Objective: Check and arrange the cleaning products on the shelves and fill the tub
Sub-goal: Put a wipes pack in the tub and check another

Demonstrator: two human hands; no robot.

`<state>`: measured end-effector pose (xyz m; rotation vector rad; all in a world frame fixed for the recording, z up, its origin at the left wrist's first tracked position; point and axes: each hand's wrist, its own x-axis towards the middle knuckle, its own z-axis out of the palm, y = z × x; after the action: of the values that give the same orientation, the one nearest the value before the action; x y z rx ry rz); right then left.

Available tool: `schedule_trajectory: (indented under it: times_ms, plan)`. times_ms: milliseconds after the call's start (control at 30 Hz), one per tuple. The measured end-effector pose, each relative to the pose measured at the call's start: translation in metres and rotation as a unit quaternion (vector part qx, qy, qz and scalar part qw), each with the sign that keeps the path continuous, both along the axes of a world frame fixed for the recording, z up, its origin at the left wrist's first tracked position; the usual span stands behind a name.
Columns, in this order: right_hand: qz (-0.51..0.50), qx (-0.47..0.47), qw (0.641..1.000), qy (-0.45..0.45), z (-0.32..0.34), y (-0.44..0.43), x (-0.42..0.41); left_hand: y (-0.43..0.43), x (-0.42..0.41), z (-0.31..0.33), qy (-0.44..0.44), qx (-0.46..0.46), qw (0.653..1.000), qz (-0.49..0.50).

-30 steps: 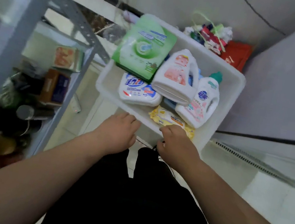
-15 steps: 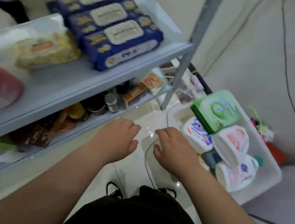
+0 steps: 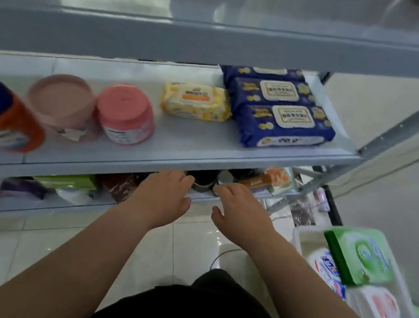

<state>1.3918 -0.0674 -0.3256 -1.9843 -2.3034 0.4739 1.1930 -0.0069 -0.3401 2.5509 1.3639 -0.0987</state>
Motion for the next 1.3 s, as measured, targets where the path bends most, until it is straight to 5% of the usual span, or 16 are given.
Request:
schedule_trajectory:
  times_ms: [333, 833, 1300]
  plan:
    - [0.062, 0.000, 0.998, -0.005, -0.004, 0.103, 0.003, 0.056, -0.003, -0.017, -0.017, -0.006, 0.996, 0.083]
    - [0.107, -0.011, 0.985, -0.132, -0.021, 0.306, 0.011, 0.094, 0.018, -0.089, 0.021, 0.024, 0.992, 0.118]
    - [0.024, -0.088, 0.993, -0.072, -0.040, 0.242, -0.007, 0.071, 0.006, -0.084, 0.043, -0.011, 0.992, 0.117]
